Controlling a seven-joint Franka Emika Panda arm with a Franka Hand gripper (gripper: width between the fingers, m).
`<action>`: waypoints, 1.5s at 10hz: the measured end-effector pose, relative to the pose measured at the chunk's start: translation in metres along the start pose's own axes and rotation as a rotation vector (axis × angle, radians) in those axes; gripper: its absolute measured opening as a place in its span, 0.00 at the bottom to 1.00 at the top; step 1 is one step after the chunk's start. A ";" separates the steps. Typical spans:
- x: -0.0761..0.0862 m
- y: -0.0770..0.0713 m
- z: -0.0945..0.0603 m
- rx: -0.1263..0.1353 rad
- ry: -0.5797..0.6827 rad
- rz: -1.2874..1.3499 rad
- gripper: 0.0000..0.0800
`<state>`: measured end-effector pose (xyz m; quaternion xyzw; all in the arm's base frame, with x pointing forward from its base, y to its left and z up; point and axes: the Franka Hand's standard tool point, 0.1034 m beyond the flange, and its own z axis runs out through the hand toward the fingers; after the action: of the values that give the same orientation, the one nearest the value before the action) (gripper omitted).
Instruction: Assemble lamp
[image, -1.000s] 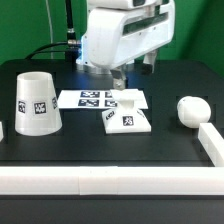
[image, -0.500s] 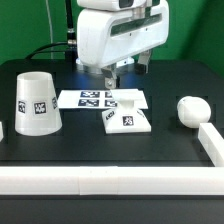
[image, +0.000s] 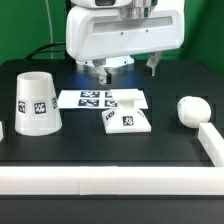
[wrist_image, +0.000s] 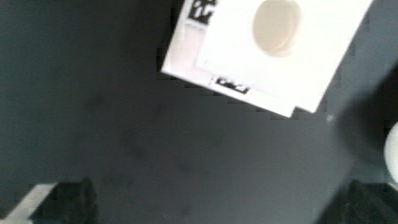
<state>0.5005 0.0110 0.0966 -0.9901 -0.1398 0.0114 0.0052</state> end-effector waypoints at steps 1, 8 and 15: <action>0.001 -0.001 0.000 0.003 -0.001 0.050 0.87; -0.020 -0.011 0.020 0.018 0.017 0.169 0.87; -0.038 -0.012 0.048 0.026 0.005 0.138 0.87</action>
Offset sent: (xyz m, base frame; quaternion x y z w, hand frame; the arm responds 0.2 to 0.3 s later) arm 0.0000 0.0000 0.0000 0.0000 0.0000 0.1938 0.9810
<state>0.4592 0.0125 0.0501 -0.9973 -0.0710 0.0111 0.0176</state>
